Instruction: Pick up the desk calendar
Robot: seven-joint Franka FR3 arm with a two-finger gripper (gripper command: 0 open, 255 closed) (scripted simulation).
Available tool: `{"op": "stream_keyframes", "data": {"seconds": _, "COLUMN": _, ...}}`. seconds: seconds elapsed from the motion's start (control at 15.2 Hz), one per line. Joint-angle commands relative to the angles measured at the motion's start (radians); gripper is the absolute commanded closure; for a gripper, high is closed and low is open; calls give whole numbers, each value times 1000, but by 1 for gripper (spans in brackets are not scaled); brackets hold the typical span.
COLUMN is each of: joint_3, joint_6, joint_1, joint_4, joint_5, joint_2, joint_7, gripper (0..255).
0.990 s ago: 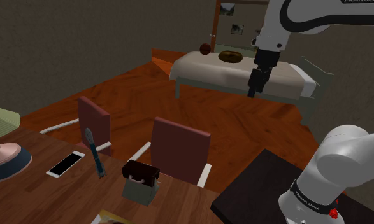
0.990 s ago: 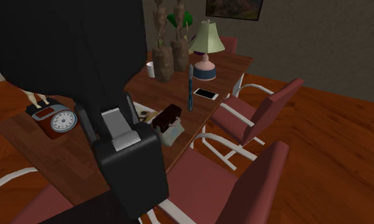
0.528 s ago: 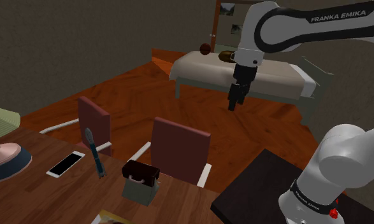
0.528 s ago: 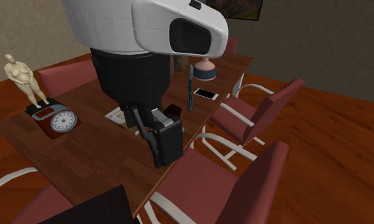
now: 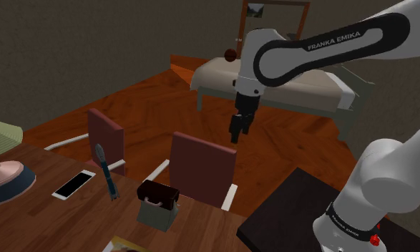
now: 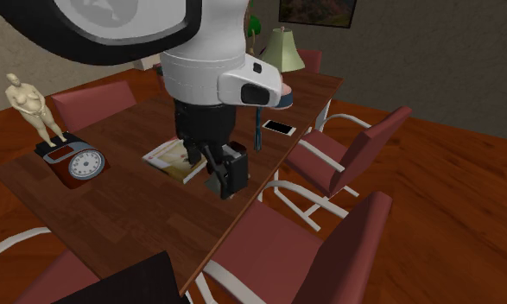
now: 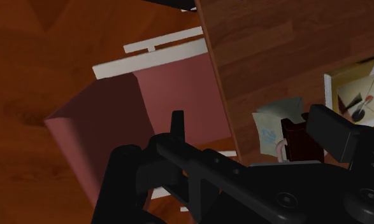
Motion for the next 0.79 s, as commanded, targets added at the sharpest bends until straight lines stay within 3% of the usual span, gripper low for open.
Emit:
{"op": "stream_keyframes", "data": {"seconds": 0.0, "joint_3": 22, "joint_6": 52, "joint_1": 13, "joint_4": 13, "joint_5": 11, "joint_2": 63, "joint_7": 6, "gripper": 0}}
{"op": "stream_keyframes", "data": {"seconds": 0.73, "joint_3": 141, "joint_6": 287, "joint_1": 86, "joint_4": 163, "joint_5": -2, "joint_2": 435, "joint_7": 79, "gripper": 0}}
